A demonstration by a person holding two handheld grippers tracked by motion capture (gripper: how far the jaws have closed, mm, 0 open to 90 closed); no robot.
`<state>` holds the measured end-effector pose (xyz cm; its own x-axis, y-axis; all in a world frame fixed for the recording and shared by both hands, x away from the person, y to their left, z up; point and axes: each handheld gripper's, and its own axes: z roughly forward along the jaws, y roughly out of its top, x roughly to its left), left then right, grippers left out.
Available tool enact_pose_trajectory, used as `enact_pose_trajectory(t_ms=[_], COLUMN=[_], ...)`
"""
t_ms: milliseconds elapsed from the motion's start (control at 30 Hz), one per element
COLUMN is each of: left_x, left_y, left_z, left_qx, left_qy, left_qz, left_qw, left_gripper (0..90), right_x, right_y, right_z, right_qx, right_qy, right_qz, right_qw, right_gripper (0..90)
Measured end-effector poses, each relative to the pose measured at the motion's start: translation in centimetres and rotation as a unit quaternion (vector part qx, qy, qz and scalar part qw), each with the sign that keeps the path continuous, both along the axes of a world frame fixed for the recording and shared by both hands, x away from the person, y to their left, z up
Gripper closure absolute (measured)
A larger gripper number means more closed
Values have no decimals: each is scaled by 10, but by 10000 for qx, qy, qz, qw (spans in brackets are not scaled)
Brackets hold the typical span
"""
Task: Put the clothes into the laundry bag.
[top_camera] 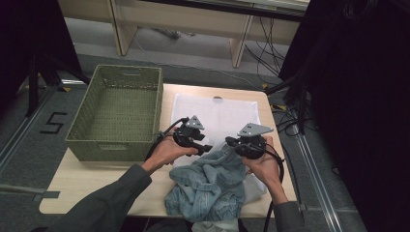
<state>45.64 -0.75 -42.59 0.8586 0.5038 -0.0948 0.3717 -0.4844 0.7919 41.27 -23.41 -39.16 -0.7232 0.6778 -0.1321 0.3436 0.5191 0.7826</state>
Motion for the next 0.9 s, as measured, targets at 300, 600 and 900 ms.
enact_pose_trajectory(t_ms=[300, 600, 900], left_x=[1, 1, 3], left_y=[-30, -10, 2], left_z=[-16, 1, 9], left_qx=[-116, 108, 163], left_qy=[41, -266, -83], left_qz=[-257, -257, -323], left_qw=[9996, 9993, 9993], left_gripper=[604, 851, 858], right_x=[1, -3, -7], right_y=[2, 5, 13], right_z=[4, -2, 2], right_qx=[41, 28, 61], right_qy=[-142, -105, -115], right_qz=[19, 98, 192], right_qw=[9999, 9999, 9997], right_gripper=[900, 900, 900])
